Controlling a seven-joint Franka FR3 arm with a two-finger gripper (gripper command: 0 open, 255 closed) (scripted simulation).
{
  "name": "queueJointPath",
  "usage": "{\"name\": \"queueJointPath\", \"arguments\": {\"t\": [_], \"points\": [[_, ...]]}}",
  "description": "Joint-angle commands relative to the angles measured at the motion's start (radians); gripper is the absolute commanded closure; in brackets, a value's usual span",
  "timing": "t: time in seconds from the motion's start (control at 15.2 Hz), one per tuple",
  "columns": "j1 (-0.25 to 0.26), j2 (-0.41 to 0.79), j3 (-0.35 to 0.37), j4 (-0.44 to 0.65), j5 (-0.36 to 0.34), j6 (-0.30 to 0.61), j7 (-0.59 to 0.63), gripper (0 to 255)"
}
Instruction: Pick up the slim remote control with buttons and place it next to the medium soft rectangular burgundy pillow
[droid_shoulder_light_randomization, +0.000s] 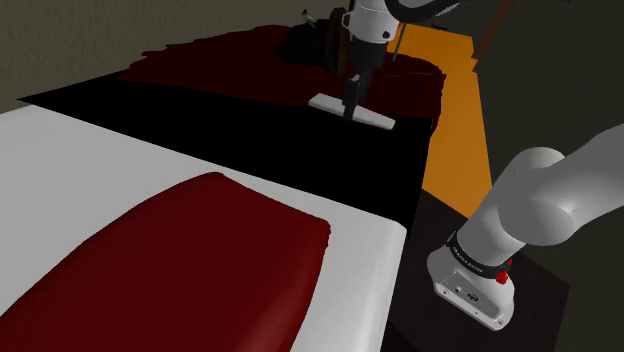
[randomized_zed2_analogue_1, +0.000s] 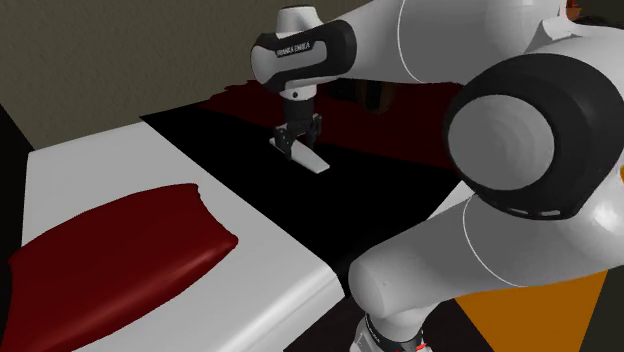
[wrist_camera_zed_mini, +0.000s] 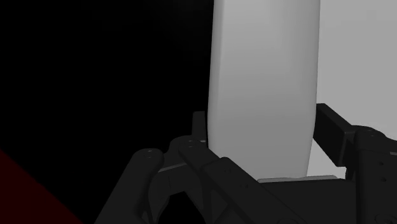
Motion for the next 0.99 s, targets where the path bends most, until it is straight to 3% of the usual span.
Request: {"name": "queueJointPath", "arguments": {"t": [0.0, 0.53, 0.92], "points": [[0.019, -0.056, 0.027, -0.042, 0.017, -0.012, 0.036, 255], [0.11, -0.272, 0.142, -0.175, 0.113, -0.087, 0.183, 255], [0.115, -0.266, 0.153, -0.252, 0.123, -0.004, 0.181, 255]]}}
